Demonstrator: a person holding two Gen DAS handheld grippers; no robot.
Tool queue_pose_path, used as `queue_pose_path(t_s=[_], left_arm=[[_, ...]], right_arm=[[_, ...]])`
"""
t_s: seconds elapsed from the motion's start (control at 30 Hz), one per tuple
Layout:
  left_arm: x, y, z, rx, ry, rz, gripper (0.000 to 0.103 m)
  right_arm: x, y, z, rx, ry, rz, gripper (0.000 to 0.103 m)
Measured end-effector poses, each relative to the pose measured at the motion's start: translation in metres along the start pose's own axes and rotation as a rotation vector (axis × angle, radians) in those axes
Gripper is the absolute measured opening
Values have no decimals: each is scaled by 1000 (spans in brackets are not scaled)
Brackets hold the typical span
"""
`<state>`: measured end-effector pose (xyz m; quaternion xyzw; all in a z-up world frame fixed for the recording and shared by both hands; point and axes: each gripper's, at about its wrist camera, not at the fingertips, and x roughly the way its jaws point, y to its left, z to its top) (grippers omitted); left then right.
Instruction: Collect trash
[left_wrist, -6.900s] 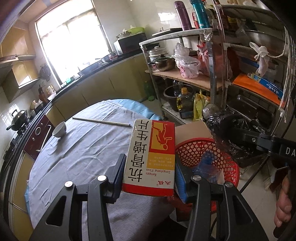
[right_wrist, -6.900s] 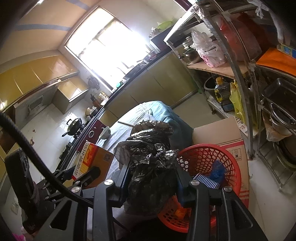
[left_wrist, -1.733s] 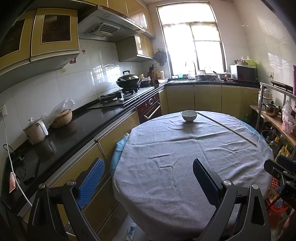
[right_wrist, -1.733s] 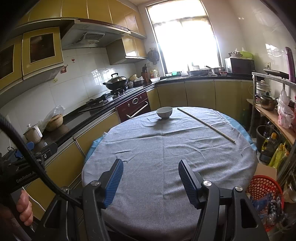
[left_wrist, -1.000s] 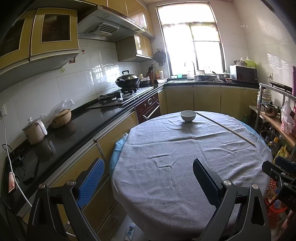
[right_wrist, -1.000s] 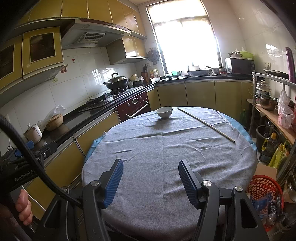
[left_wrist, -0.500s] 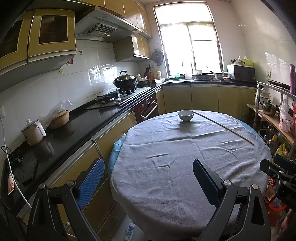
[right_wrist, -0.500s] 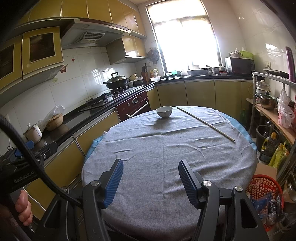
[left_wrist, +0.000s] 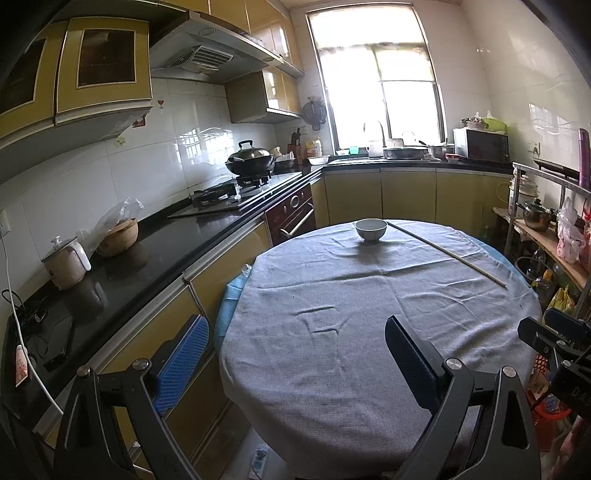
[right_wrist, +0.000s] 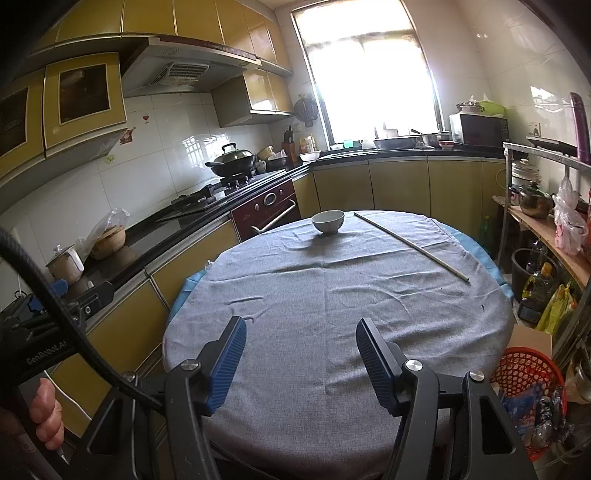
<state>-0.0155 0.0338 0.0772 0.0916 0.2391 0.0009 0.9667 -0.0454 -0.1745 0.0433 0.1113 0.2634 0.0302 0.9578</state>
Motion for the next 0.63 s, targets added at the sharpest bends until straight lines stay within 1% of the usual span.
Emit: queue_pose_path(t_s=[0.47, 0.57, 0.63], left_arm=[[9, 0, -2, 1, 17, 1, 97], [22, -3, -3, -7, 32, -18, 97], [42, -7, -7, -14, 73, -41, 97]], right_arm=[[4, -3, -4, 0, 12, 1, 66], [11, -6, -5, 5, 29, 9, 66], [21, -11, -5, 10, 45, 13, 66]])
